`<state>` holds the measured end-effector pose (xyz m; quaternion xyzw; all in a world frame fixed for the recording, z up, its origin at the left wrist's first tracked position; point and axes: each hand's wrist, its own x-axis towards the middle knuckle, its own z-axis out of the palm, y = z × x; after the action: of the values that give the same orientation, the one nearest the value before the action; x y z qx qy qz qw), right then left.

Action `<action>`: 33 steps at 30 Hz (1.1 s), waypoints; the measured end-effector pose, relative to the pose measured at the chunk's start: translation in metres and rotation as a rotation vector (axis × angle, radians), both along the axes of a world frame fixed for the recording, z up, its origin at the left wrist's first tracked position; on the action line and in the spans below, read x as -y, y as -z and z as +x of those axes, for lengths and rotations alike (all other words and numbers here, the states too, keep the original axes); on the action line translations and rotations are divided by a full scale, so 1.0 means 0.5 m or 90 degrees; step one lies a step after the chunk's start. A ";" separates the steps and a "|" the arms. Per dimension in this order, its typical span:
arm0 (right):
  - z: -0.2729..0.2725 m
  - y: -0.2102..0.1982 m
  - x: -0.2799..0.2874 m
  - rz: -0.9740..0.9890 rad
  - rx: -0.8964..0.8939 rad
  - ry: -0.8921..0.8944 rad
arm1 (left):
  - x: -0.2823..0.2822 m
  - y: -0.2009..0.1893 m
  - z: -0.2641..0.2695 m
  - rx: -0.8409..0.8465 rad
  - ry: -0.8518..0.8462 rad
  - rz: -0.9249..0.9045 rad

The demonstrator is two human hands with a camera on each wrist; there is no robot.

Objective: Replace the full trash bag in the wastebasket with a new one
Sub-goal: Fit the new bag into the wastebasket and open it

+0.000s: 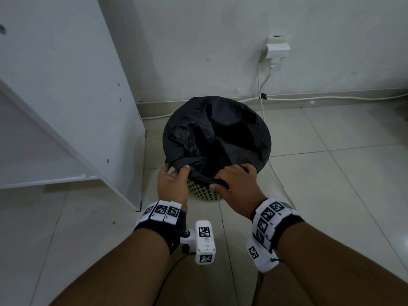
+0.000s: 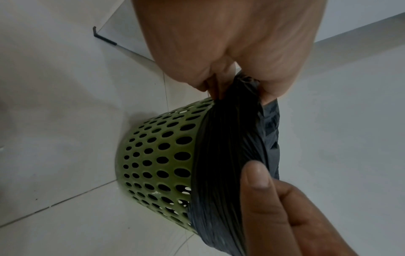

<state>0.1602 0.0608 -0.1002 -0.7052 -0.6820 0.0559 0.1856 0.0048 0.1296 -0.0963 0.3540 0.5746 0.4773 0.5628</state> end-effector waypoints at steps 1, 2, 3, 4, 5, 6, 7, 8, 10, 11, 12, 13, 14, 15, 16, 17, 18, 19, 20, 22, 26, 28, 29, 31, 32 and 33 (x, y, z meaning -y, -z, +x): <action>0.001 0.001 -0.001 -0.002 -0.004 0.002 | -0.003 0.001 0.003 0.002 -0.007 -0.005; 0.002 0.000 -0.004 -0.003 -0.008 0.004 | -0.007 0.000 0.005 0.010 -0.014 -0.008; 0.003 -0.001 -0.006 -0.004 -0.011 0.004 | -0.012 0.004 0.007 0.017 -0.016 -0.014; 0.005 -0.001 -0.008 -0.005 -0.013 0.003 | -0.016 0.009 0.007 0.021 -0.011 -0.016; 0.006 -0.001 -0.009 -0.006 -0.014 0.003 | -0.020 0.014 0.006 0.021 0.000 -0.013; 0.007 -0.001 -0.010 -0.005 -0.012 0.004 | -0.022 0.015 0.003 0.016 0.013 -0.004; 0.008 0.000 -0.010 -0.004 -0.009 0.004 | -0.024 0.016 -0.001 0.005 0.026 -0.002; 0.009 0.000 -0.010 -0.002 -0.006 0.004 | -0.026 0.015 -0.004 -0.005 0.037 -0.004; 0.011 -0.002 -0.011 -0.004 -0.004 0.004 | -0.031 0.019 -0.006 -0.014 0.047 -0.007; 0.013 -0.003 -0.012 -0.006 -0.006 0.003 | -0.030 0.019 -0.005 -0.016 0.041 -0.009; 0.014 -0.004 -0.013 -0.007 -0.007 0.003 | -0.026 0.017 -0.004 -0.016 0.030 -0.005; 0.014 -0.005 -0.014 -0.006 -0.009 0.003 | -0.022 0.016 -0.003 -0.007 0.027 -0.007; 0.014 -0.005 -0.014 -0.004 -0.010 0.003 | -0.019 0.016 -0.002 0.007 0.028 -0.009; 0.015 -0.005 -0.013 -0.003 -0.012 0.003 | -0.016 0.016 0.000 0.026 0.032 -0.018; 0.015 -0.005 -0.012 -0.004 -0.014 0.002 | -0.016 0.018 0.000 0.042 0.026 -0.027; 0.015 -0.004 -0.011 -0.006 -0.017 0.002 | -0.020 0.022 -0.002 0.061 0.016 -0.044; 0.014 -0.005 -0.011 -0.006 -0.019 0.003 | -0.024 0.024 -0.003 0.085 0.009 -0.054; 0.014 -0.005 -0.011 -0.003 -0.021 0.002 | -0.026 0.024 -0.006 0.094 0.009 -0.060; 0.014 -0.006 -0.012 -0.001 -0.022 0.002 | -0.029 0.022 -0.009 0.096 0.014 -0.061; 0.015 -0.007 -0.012 -0.002 -0.019 0.001 | -0.029 0.019 -0.011 0.085 0.031 -0.056; 0.015 -0.007 -0.012 -0.005 -0.012 0.002 | -0.029 0.026 -0.013 0.084 0.009 -0.047; 0.015 -0.007 -0.011 -0.003 -0.012 0.002 | -0.026 0.024 -0.012 0.078 0.002 -0.056; 0.014 -0.007 -0.011 -0.005 -0.011 0.001 | -0.022 0.018 -0.012 0.072 0.006 -0.048; 0.015 -0.008 -0.011 -0.011 -0.006 -0.001 | -0.018 0.010 -0.012 0.041 0.024 -0.026; 0.015 -0.008 -0.011 -0.010 -0.005 -0.002 | -0.017 0.006 -0.013 0.024 0.033 -0.019; 0.015 -0.009 -0.011 -0.009 -0.007 -0.003 | -0.017 0.004 -0.014 0.005 0.042 -0.016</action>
<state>0.1678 0.0664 -0.0958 -0.7047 -0.6822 0.0649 0.1838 -0.0022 0.1381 -0.0983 0.3640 0.5665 0.4522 0.5849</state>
